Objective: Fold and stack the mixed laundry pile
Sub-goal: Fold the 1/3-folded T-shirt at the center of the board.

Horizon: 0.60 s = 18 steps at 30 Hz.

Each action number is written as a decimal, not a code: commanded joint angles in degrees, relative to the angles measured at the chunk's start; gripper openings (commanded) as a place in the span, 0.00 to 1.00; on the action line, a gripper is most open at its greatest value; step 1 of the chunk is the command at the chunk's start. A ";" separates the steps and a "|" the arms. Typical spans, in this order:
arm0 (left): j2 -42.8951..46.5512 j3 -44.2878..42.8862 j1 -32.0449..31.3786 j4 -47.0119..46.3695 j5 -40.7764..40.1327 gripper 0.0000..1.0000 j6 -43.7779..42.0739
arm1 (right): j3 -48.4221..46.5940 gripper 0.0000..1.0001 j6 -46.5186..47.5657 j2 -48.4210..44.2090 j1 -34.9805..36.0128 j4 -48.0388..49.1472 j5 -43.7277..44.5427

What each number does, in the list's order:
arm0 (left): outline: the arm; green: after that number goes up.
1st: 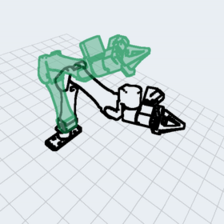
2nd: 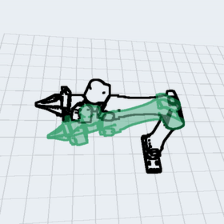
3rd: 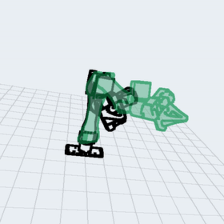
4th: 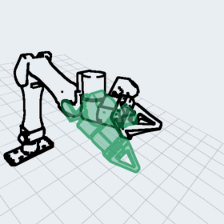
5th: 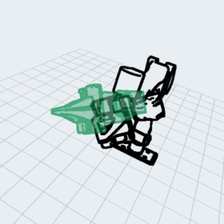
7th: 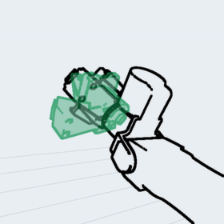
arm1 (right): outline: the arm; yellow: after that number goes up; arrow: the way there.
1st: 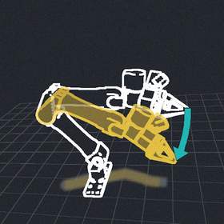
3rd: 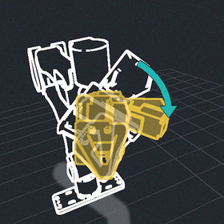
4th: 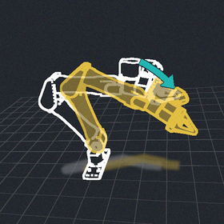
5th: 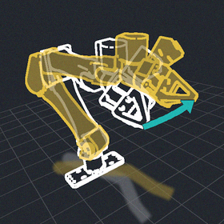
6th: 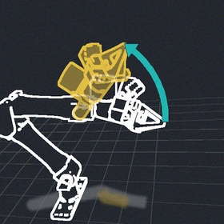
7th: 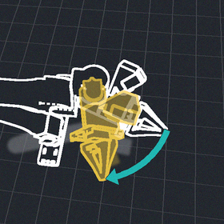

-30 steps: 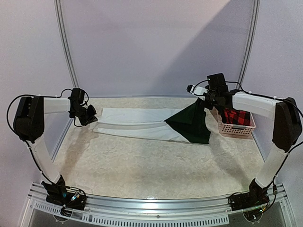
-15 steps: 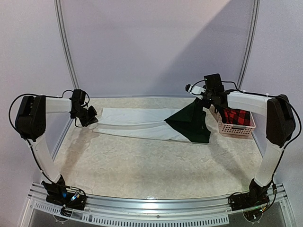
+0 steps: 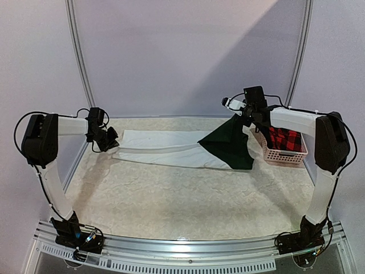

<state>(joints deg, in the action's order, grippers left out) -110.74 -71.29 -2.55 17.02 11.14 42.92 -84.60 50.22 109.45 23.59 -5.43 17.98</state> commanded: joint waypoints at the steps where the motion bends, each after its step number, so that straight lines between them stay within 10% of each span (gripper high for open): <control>1: -0.89 -0.87 0.83 0.93 -1.99 0.00 0.12 | -2.48 0.00 -1.00 3.12 -0.57 1.36 1.43; 18: -0.13 -1.66 1.76 5.23 -3.45 0.00 0.24 | -6.46 0.00 -1.43 8.37 -0.71 3.00 1.95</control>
<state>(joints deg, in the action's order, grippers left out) -110.65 -71.29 -1.91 21.78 9.56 42.94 -88.71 49.80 115.72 23.55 -4.47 18.90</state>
